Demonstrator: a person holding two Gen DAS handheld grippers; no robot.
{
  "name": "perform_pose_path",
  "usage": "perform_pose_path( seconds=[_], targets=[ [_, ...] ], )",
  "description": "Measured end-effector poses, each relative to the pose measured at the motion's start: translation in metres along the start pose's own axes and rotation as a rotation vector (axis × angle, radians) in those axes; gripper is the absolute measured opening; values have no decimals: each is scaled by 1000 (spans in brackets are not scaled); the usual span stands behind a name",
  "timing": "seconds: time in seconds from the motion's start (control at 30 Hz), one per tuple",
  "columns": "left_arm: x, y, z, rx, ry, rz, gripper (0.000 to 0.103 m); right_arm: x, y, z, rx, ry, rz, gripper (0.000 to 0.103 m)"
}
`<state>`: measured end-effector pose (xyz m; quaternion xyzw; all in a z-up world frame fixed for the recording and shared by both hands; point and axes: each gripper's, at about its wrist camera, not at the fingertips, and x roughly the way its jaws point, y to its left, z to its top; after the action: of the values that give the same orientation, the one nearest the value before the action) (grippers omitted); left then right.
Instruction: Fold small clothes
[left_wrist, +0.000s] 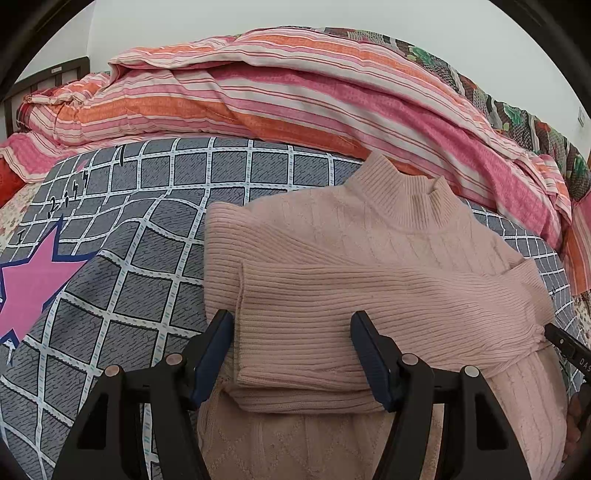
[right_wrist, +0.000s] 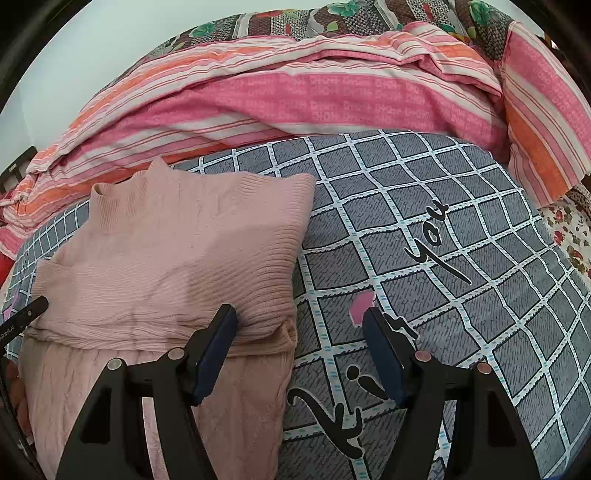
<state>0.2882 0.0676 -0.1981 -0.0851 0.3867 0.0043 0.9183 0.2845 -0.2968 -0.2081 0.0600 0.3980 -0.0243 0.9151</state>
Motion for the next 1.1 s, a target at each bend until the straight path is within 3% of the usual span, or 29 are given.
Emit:
perform_pose_path(
  seconds=[0.63,0.97,1.1],
  targets=[
    [-1,-1,0,-1,-1,1,64,-2,1,-1,0,-3,4,70],
    [-6,2,-3,-18,-5,-11,64,-16,5,-7,-23,-36,50,70],
    [-12,3,-6,-37,-12,-32,64,-26,0,-10,-22,-52,114,70]
  ],
)
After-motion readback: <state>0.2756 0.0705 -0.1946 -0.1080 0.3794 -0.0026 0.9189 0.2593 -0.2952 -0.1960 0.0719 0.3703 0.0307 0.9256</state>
